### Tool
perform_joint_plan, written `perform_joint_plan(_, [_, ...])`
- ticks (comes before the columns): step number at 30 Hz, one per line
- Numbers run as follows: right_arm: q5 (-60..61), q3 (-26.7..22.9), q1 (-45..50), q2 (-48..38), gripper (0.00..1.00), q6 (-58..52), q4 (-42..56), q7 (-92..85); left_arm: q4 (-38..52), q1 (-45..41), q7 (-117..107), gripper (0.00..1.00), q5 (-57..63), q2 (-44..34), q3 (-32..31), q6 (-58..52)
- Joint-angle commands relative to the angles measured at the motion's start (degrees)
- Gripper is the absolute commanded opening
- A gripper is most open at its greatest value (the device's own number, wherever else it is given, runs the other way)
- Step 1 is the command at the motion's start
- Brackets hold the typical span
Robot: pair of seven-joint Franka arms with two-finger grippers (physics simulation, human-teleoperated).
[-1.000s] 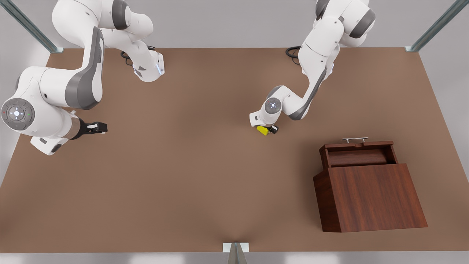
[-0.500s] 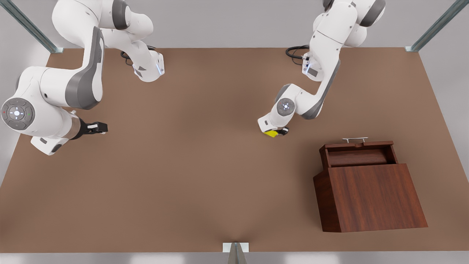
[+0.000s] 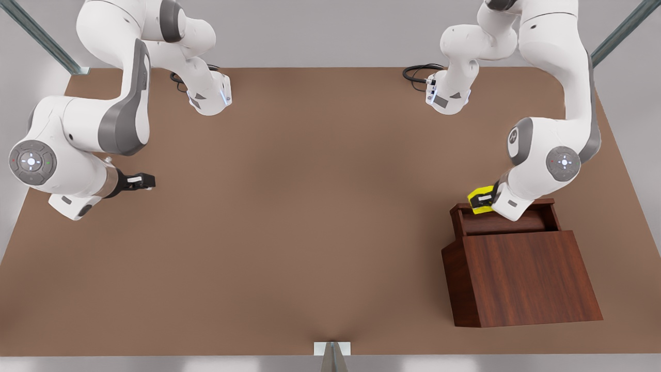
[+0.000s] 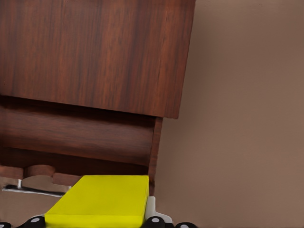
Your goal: Open the drawer with left arm, place the square in the middle with right arm, and place the square in the drawer with left arm
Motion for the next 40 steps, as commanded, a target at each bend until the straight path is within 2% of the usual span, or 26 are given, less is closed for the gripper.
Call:
perform_joint_plan(1, [0.0,0.0,0.0,0.0,1.00,0.0,0.0,0.0,0.0,0.0,0.0,0.72,0.4,0.4,0.0,0.7])
perform_joint_plan(6, [0.0,0.0,0.0,0.0,1.00,0.1,0.0,0.0,0.6,2.0,1.2,0.72,2.5,4.9,0.0,6.0])
perform_joint_plan(10, [0.1,0.0,0.1,0.3,1.00,0.1,0.1,0.0,-2.5,2.1,2.6,0.72,2.9,3.1,0.0,4.8])
perform_joint_plan(22, [0.1,-0.1,0.8,0.3,1.00,0.1,0.1,0.0,-2.2,4.9,4.6,0.72,4.5,5.2,0.0,7.4])
perform_joint_plan(23, [0.1,-0.1,0.8,0.3,1.00,0.1,0.1,0.0,-2.1,4.9,4.6,0.76,4.5,5.1,0.0,7.4])
perform_joint_plan(24, [0.1,-0.1,0.8,0.3,1.00,0.1,0.1,0.0,-2.0,4.9,4.6,0.98,4.5,5.1,0.0,7.4])
perform_joint_plan(30, [0.1,0.0,0.9,0.3,1.00,0.1,0.1,1.8,-1.9,5.1,4.3,1.00,5.3,4.3,0.0,7.0])
perform_joint_plan(31, [0.1,0.0,0.9,0.3,1.00,0.1,0.1,1.8,-1.8,5.0,3.3,1.00,5.1,1.2,-0.3,4.8])
perform_joint_plan(33, [0.1,0.0,0.9,0.3,1.00,0.1,0.1,1.8,2.2,3.9,4.1,1.00,5.1,-5.4,-8.2,-7.3])
perform_joint_plan(34, [0.1,0.0,0.9,0.3,1.00,0.1,0.1,1.8,5.7,2.3,4.2,1.00,5.2,-5.6,-11.1,-11.0])
perform_joint_plan(36, [0.1,0.0,0.9,0.3,1.00,0.1,0.2,1.8,12.3,-1.8,12.1,1.00,5.3,-4.7,-11.6,-16.3])
perform_joint_plan(40, [0.0,0.3,0.7,-0.4,1.00,0.1,0.4,2.0,14.4,-2.4,14.3,1.00,5.4,-4.6,-11.5,-18.7])
